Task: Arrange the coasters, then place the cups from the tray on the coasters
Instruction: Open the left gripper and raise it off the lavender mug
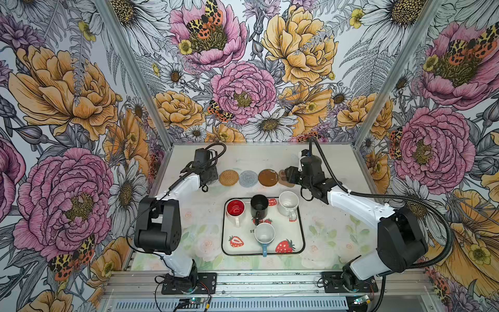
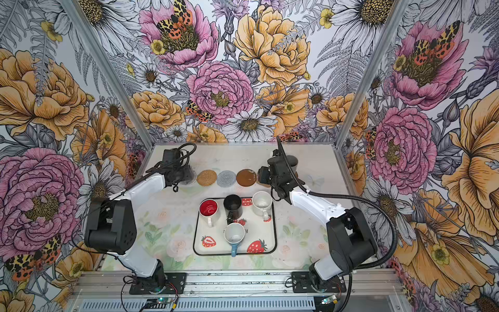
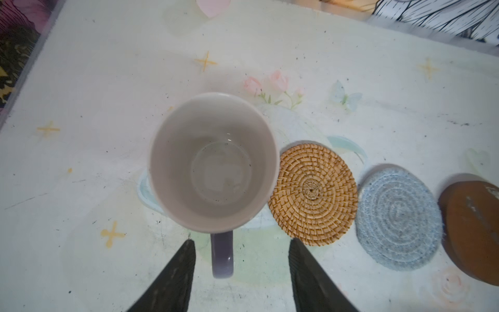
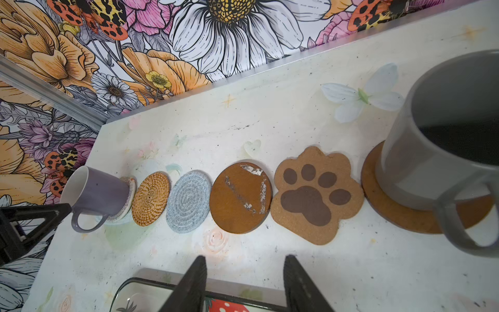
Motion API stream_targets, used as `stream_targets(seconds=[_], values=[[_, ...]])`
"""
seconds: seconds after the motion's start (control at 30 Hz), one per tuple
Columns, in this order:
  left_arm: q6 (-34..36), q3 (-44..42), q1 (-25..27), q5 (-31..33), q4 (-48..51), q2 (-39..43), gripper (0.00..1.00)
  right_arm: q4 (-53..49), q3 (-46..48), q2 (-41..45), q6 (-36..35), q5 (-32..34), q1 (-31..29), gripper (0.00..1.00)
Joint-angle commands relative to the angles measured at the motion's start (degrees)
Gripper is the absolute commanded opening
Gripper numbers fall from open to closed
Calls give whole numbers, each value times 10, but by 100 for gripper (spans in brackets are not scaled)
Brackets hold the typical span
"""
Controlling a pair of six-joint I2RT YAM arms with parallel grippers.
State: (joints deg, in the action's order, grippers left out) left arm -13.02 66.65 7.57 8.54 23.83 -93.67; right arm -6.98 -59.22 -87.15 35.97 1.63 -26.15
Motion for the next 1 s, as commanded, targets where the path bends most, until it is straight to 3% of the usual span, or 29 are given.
stream_targets(seconds=[0.0,0.33,0.57,0.73,0.97], values=[[7,-4,12,21,7,38,58,11,-5,17,-4,-3,5,49],[-25,-26,70,27,7,153,61,11,1,39,-3,-1,-4,49],[-59,-37,148,67,1,221,63,11,3,58,-4,4,-18,48],[-100,-108,217,82,-75,270,65,10,5,66,-3,7,-28,48],[-108,-129,270,99,-88,302,65,6,14,90,-2,9,-39,48]])
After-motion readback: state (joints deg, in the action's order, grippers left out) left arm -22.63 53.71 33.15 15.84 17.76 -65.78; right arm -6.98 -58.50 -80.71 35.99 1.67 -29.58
